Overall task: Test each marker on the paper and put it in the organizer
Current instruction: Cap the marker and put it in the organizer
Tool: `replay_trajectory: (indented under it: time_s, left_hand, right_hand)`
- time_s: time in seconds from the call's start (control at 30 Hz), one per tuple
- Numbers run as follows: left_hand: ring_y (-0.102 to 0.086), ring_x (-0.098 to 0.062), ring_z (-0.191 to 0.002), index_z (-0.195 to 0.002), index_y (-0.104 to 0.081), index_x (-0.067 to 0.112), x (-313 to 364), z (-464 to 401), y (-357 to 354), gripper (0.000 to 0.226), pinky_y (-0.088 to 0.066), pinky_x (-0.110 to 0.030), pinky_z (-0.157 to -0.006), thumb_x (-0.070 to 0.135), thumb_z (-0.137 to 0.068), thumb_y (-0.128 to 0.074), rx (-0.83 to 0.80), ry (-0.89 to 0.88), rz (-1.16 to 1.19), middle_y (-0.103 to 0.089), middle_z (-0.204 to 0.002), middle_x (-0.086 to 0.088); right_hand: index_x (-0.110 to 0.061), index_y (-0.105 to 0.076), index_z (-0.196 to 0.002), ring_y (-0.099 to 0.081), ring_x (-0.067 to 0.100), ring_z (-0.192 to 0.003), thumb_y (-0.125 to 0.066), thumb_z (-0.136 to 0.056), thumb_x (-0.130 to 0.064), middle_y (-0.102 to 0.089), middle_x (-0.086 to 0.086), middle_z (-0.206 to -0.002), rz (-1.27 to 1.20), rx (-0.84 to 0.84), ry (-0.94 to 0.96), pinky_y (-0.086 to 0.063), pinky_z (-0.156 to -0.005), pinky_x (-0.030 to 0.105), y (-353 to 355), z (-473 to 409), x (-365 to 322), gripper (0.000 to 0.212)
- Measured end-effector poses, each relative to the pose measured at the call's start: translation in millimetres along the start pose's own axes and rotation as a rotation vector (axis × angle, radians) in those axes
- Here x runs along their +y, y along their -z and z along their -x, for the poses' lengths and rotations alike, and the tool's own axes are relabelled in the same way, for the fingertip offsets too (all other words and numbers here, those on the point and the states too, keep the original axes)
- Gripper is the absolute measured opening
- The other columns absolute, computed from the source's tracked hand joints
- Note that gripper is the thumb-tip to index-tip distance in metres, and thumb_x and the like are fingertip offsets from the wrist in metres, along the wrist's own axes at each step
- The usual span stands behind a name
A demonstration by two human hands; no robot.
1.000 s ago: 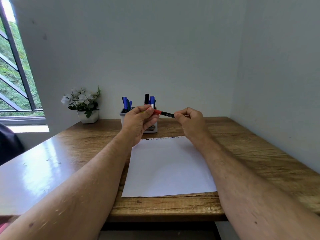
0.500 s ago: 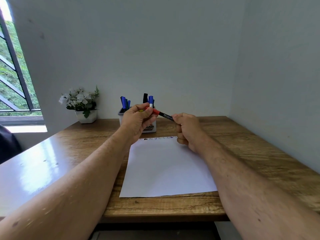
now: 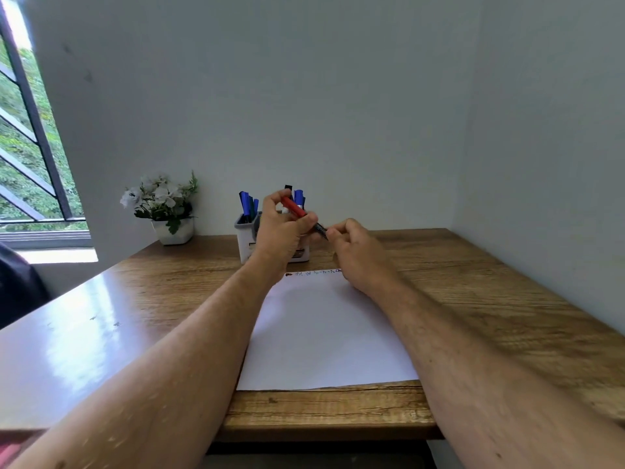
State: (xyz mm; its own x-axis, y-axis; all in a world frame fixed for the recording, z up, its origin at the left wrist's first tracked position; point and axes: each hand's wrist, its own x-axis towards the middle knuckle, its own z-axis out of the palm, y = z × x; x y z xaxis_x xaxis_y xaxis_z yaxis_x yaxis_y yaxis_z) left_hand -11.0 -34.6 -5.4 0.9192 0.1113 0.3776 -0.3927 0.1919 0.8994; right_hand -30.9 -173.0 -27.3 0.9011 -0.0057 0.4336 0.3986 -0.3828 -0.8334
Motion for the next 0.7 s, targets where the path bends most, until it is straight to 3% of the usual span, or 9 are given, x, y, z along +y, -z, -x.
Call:
replay_trajectory:
  time_s: [0.13, 0.23, 0.4, 0.53, 0.7]
  left_hand:
    - [-0.072, -0.022, -0.089, -0.145, -0.037, 0.025, 4.3, -7.2, 5.5, 0.073, -0.061, -0.032, -0.073, -0.002, -0.085, -0.070, 0.100, -0.123, -0.049, -0.062, -0.104, -0.011]
    - [-0.072, -0.016, -0.082, -0.151, -0.024, 0.037, 6.3, -10.6, 9.2, 0.089, -0.060, -0.031, -0.076, 0.005, -0.084, -0.074, 0.143, -0.250, -0.288, -0.064, -0.102, -0.001]
    - [-0.070, -0.003, -0.078, -0.121, -0.041, 0.026, 13.7, -7.6, -0.6, 0.051, -0.054, -0.016, -0.070, 0.013, -0.085, -0.074, 0.235, -0.459, -0.445, -0.070, -0.094, 0.007]
    - [-0.070, 0.003, -0.081, -0.109, -0.047, 0.021, 16.4, -15.8, 1.6, 0.036, -0.050, -0.007, -0.069, 0.011, -0.086, -0.072, 0.355, -0.523, -0.333, -0.073, -0.094, 0.009]
    - [-0.070, 0.005, -0.082, -0.103, -0.046, 0.017, 11.5, -29.2, 8.9, 0.032, -0.055, -0.015, -0.076, 0.007, -0.086, -0.072, 0.422, -0.525, -0.277, -0.072, -0.091, 0.009]
  right_hand:
    - [-0.024, -0.060, -0.096, -0.055, 0.009, -0.063, -0.049, -0.102, -0.028, -0.062, -0.007, -0.077, 0.086, 0.099, 0.094, -0.039, -0.057, 0.025, -0.2, -0.1, -0.3, 0.013]
    - [-0.026, -0.063, -0.094, -0.053, 0.005, -0.060, -0.053, -0.096, -0.017, -0.059, -0.011, -0.074, 0.201, 0.087, 0.090, -0.037, -0.053, 0.023, 0.8, -1.9, 2.4, 0.013]
    - [-0.021, -0.069, -0.091, -0.056, 0.005, -0.067, -0.055, -0.090, -0.012, -0.059, -0.012, -0.074, 0.285, 0.031, 0.126, -0.041, -0.058, 0.022, -0.5, -1.1, 2.3, 0.017]
    - [-0.018, -0.070, -0.093, -0.055, 0.002, -0.068, -0.052, -0.091, -0.009, -0.057, -0.014, -0.076, 0.299, -0.007, 0.143, -0.036, -0.053, 0.012, 0.3, 1.6, 1.1, 0.020]
    - [-0.022, -0.068, -0.089, -0.053, -0.001, -0.069, -0.053, -0.090, -0.009, -0.057, -0.014, -0.077, 0.323, -0.025, 0.147, -0.033, -0.050, 0.008, -0.9, 1.6, 0.1, 0.020]
